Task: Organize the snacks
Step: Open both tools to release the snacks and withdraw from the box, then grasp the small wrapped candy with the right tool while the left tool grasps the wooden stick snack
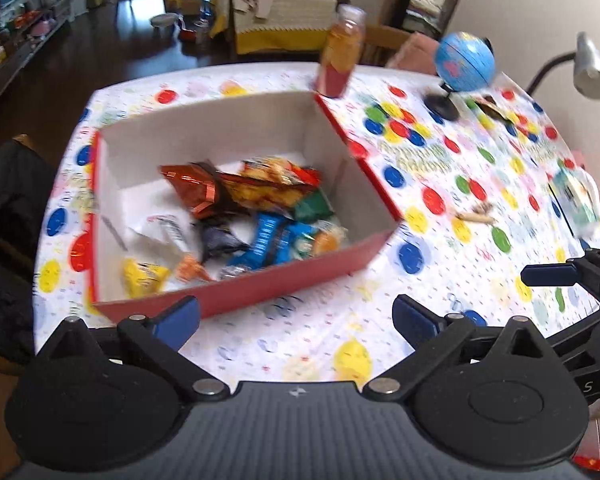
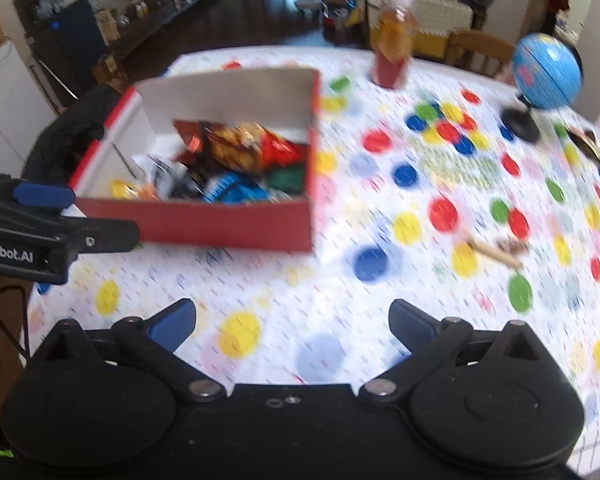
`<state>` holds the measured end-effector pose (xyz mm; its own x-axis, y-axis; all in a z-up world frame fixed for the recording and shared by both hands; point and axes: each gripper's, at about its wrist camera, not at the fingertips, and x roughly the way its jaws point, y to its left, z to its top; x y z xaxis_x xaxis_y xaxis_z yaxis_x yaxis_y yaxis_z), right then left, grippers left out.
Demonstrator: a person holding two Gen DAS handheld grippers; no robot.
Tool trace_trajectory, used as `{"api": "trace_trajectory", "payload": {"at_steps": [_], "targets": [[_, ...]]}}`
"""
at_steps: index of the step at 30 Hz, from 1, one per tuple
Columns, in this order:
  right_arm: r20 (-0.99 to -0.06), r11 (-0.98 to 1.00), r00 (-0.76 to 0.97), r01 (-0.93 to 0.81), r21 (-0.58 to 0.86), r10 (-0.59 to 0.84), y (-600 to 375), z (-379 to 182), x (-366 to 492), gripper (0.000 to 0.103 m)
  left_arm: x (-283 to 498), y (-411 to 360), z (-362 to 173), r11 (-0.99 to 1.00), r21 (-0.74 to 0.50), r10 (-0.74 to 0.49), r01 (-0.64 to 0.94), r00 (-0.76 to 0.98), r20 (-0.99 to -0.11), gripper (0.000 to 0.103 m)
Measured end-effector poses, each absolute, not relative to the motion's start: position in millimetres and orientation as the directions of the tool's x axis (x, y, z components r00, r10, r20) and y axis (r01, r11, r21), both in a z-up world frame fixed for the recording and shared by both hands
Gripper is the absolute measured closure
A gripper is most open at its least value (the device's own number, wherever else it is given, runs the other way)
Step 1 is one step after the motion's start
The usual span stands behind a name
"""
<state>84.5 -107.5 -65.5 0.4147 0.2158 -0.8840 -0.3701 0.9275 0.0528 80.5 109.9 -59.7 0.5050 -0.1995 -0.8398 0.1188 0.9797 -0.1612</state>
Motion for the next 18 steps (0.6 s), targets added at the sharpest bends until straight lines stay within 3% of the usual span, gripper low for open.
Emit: {"api": "trace_trajectory", "payload": {"at_steps": [18], "targets": [[-0.907, 0.960, 0.379, -0.264, 0.088, 0.187, -281, -107, 119, 0.000, 146, -55, -85, 0.978, -0.098, -0.169, 0.183, 0.430, -0.887, 0.000]]}}
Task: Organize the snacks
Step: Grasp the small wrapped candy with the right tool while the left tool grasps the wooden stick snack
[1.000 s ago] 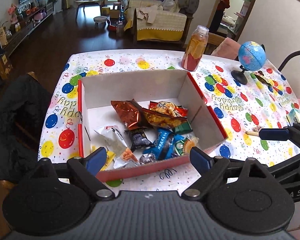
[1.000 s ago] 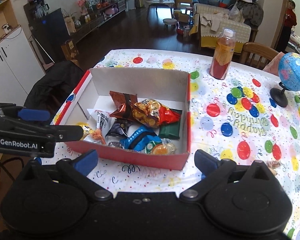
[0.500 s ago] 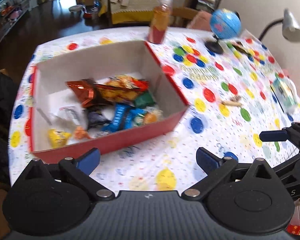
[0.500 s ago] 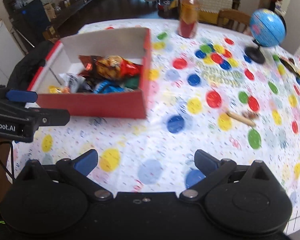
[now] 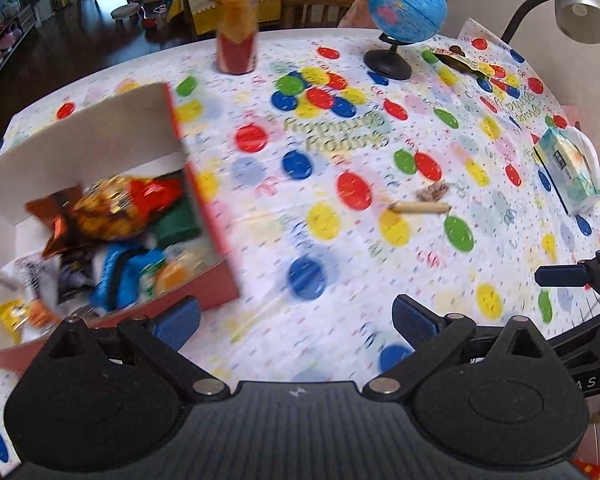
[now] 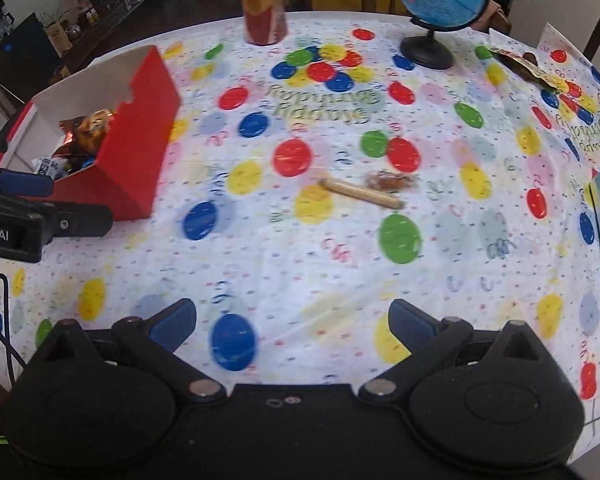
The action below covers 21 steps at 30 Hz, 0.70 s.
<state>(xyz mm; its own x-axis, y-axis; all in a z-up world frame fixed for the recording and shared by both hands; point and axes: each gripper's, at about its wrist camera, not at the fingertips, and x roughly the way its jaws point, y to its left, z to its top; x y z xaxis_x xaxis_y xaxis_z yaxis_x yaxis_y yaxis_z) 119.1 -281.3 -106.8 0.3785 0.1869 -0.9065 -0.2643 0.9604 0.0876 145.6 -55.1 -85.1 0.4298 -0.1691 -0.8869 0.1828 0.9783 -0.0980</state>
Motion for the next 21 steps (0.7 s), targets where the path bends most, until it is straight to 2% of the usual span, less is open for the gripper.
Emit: {"api": "trace_trajectory", "payload": {"at_steps": [5, 8, 11, 16, 21], "targets": [[-0.911, 0.954, 0.372, -0.293, 0.067, 0.178, -315, -115, 144, 0.004, 167, -95, -91, 0.977, -0.073, -0.156, 0.200, 0.439, -0.885, 0.000], [-0.912, 0.948, 0.376, -0.316, 0.041, 0.165, -332, -118, 164, 0.015, 180, -117, -98, 0.975, -0.056, -0.148, 0.215, 0.438, -0.887, 0.000], [-0.915, 0.937, 0.363, -0.346, 0.042, 0.175, -348, -120, 187, 0.016, 191, -134, -105, 0.974, -0.022, -0.122, 0.225, 0.442, -0.889, 0.000], [-0.915, 0.912, 0.363, -0.409, 0.012, 0.175, -360, -128, 225, 0.028, 208, -149, -117, 0.976, -0.040, -0.128, 0.213, 0.422, -0.898, 0.001], [-0.933, 0.840, 0.310, -0.543, -0.015, 0.183, -345, -152, 256, 0.051, 218, -150, -126, 0.981, -0.093, -0.154, 0.168, 0.397, -0.905, 0.001]]}}
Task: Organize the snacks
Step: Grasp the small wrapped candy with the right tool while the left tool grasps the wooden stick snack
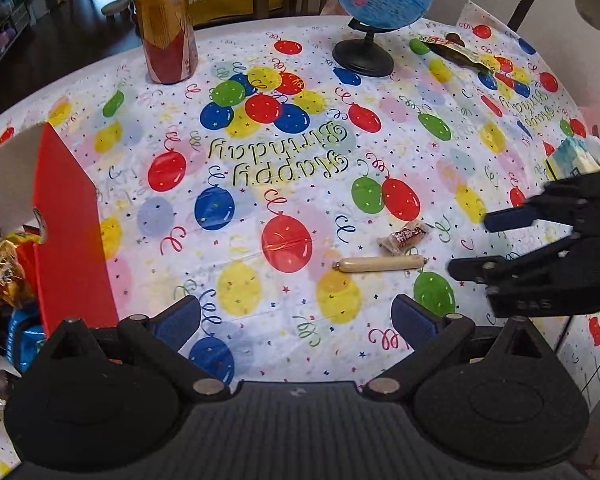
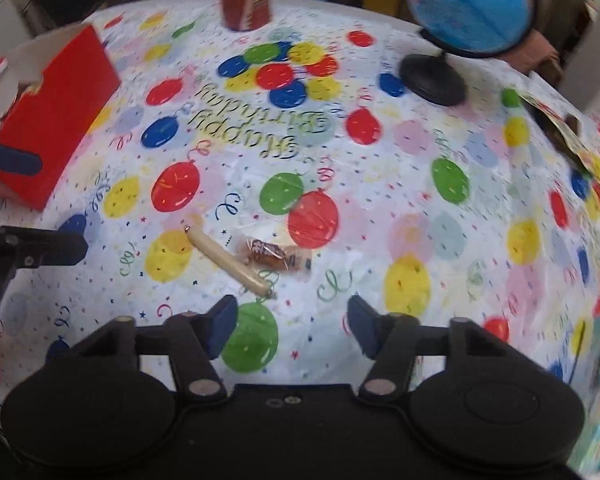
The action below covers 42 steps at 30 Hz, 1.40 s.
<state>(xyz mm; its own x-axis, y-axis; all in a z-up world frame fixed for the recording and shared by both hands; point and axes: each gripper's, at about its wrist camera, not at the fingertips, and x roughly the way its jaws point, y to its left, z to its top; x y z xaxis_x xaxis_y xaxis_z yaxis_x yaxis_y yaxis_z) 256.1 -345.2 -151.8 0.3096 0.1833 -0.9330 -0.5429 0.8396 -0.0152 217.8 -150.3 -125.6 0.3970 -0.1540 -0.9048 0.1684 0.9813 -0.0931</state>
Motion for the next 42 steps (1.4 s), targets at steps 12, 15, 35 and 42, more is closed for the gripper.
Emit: {"api": "trace_trajectory", "payload": {"at_steps": [12, 15, 35, 42], "targets": [[-0.963, 0.659, 0.194, -0.752, -0.023, 0.187, -307, -184, 297, 0.068, 226, -152, -138, 0.977, -0.153, -0.198, 0.149, 0.355, -0.914, 0.001], [-0.970, 0.643, 0.156, -0.766, 0.001, 0.187, -303, -190, 305, 0.074, 229, -151, -141, 0.978, -0.150, -0.192, 0.143, 0.352, -0.916, 0.001], [-0.944, 0.824, 0.216, -0.559, 0.088, 0.248, -356, -177, 282, 0.089, 249, -194, -158, 0.938, -0.037, -0.171, 0.345, 0.367, -0.914, 0.003], [-0.923, 0.902, 0.231, -0.379, 0.205, 0.307, -394, -172, 248, 0.089, 252, -241, -165, 0.747, 0.009, -0.261, 0.665, 0.305, -0.916, 0.013]]}}
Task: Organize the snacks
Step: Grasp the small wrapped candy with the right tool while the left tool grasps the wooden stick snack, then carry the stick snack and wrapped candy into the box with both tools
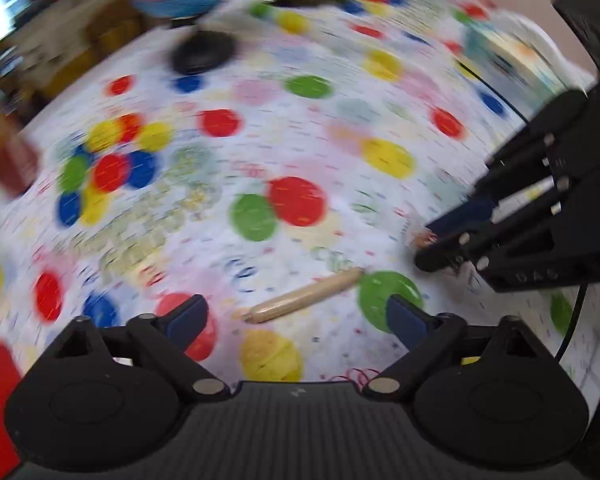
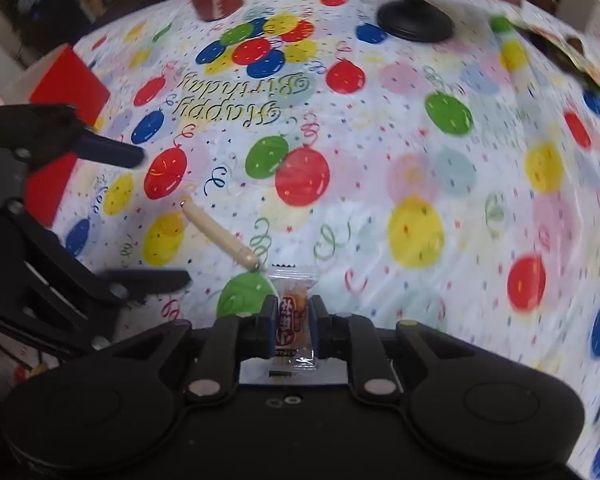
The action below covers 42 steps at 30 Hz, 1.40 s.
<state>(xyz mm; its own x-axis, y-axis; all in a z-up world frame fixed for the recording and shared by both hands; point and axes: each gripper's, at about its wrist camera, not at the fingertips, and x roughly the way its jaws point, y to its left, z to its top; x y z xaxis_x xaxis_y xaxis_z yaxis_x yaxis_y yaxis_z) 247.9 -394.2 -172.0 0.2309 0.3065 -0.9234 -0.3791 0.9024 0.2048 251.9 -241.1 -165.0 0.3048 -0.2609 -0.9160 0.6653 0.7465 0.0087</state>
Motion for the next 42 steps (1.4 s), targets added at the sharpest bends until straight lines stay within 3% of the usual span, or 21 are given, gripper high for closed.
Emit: {"api": "trace_trajectory", "payload": {"at_steps": [1, 6, 15, 17, 26, 42], "targets": [[-0.918, 0.907, 0.233, -0.356, 0.226, 0.321, -397, -172, 242, 0.089, 252, -248, -167, 0.704, 0.017, -0.267, 0.710, 0.286, -0.920, 0.021], [-0.893, 0.911, 0.243, -0.269, 0.312, 0.378, -404, -178, 220, 0.089, 262, -264, -184, 0.589, 0.043, -0.235, 0.807, 0.222, -0.946, 0.035], [-0.867, 0.905, 0.265, -0.186, 0.383, 0.422, -407, -187, 202, 0.089, 270, -272, -197, 0.491, 0.068, -0.200, 0.868, 0.188, -0.962, 0.043], [-0.863, 0.903, 0.267, -0.168, 0.396, 0.428, -409, -188, 200, 0.089, 270, -272, -196, 0.495, 0.034, -0.210, 0.868, 0.158, -0.965, 0.058], [-0.856, 0.897, 0.270, -0.142, 0.418, 0.441, -410, -192, 195, 0.089, 263, -268, -192, 0.566, -0.026, -0.237, 0.824, 0.133, -0.962, 0.090], [-0.881, 0.929, 0.296, -0.101, 0.355, 0.369, -407, -177, 174, 0.089, 229, -221, -181, 0.839, -0.159, -0.264, 0.520, 0.133, -0.955, 0.093]]}}
